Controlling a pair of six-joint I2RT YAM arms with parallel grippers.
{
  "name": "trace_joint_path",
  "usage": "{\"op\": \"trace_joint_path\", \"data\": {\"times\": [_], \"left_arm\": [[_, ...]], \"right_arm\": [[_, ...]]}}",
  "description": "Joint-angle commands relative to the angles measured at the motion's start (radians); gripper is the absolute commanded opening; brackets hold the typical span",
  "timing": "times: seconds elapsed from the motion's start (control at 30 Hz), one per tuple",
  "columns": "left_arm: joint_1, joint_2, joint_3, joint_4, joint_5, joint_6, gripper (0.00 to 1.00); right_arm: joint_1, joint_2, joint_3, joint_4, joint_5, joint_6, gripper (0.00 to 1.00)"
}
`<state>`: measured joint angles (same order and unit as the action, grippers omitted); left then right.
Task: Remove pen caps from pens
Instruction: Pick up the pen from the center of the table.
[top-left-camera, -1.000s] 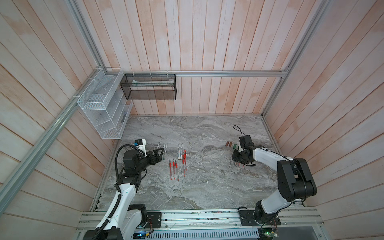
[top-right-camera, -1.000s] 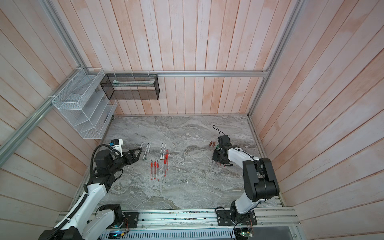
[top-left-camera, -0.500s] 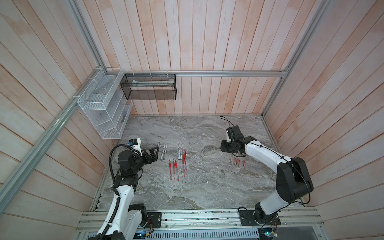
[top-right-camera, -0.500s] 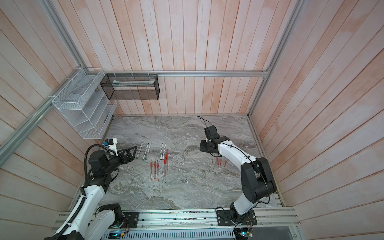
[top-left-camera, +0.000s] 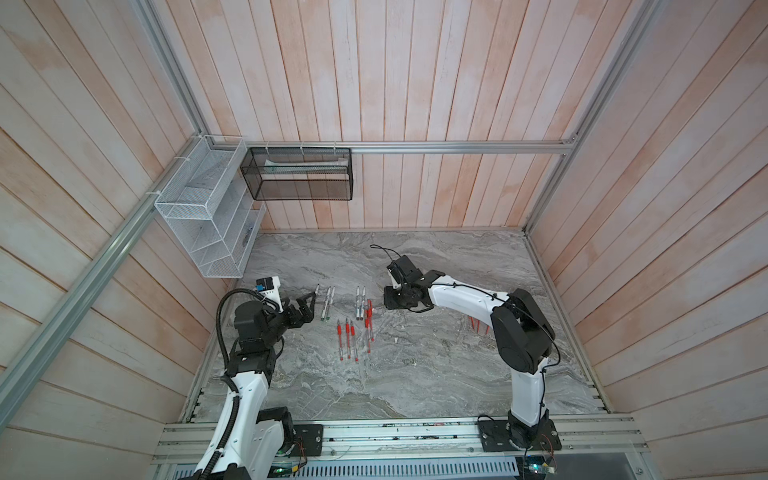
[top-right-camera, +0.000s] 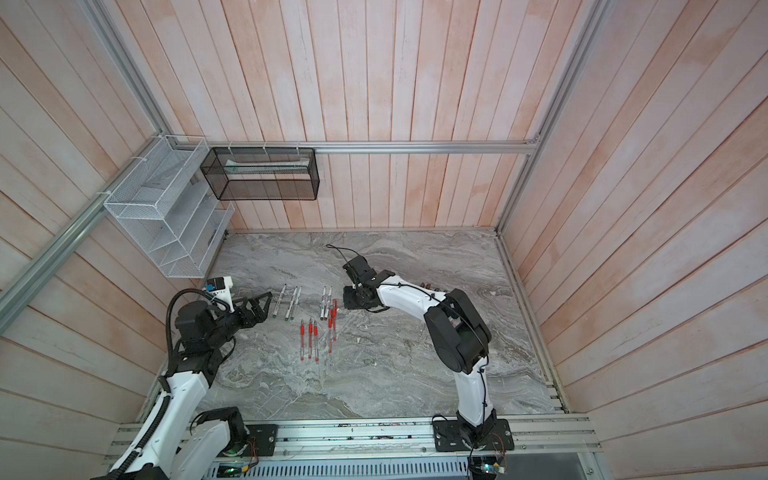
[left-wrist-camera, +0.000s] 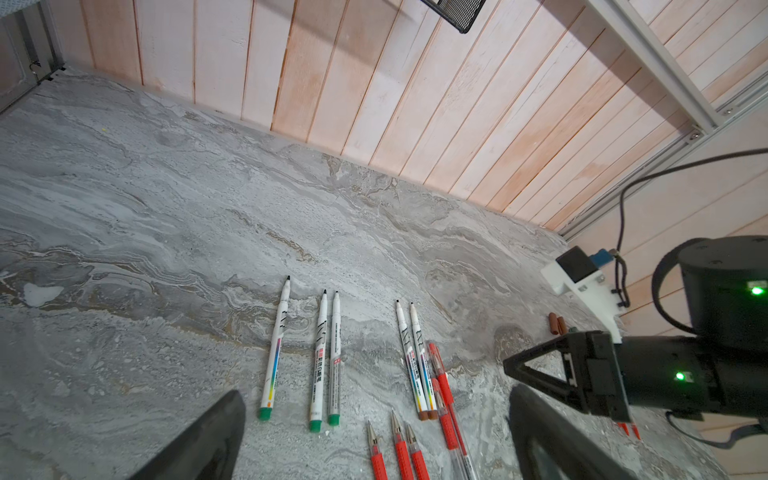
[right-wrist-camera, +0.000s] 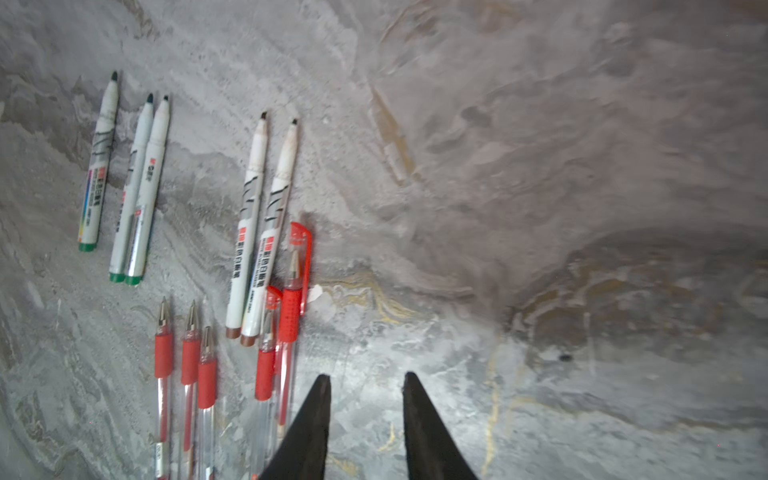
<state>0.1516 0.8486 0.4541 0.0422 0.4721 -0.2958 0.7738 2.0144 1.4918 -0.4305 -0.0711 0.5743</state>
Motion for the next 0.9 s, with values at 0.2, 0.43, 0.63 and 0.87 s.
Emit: {"op": "trace_joint_path", "data": {"times": [0.2,0.43,0.63,0.87], "left_arm": [[-0.001,-0.012,0.013,0.008,0.000,0.017,1.00],[-0.006,-0.018,0.017,0.003,-0.010,0.025,1.00],[-0.005,-0.016,0.020,0.005,-0.017,0.024,1.00],[-0.010,-0.015,0.026,0.002,-0.020,0.030,1.00]], "right_arm": [[0.069,0.113,0.122,-0.061,0.006,0.016,0.30],[0.069,0.198,0.213,-0.110,0.026,0.010,0.27],[0.070,0.255,0.278,-0.158,0.030,0.000,0.27],[0.071,0.273,0.284,-0.202,0.047,-0.017,0.26]]}}
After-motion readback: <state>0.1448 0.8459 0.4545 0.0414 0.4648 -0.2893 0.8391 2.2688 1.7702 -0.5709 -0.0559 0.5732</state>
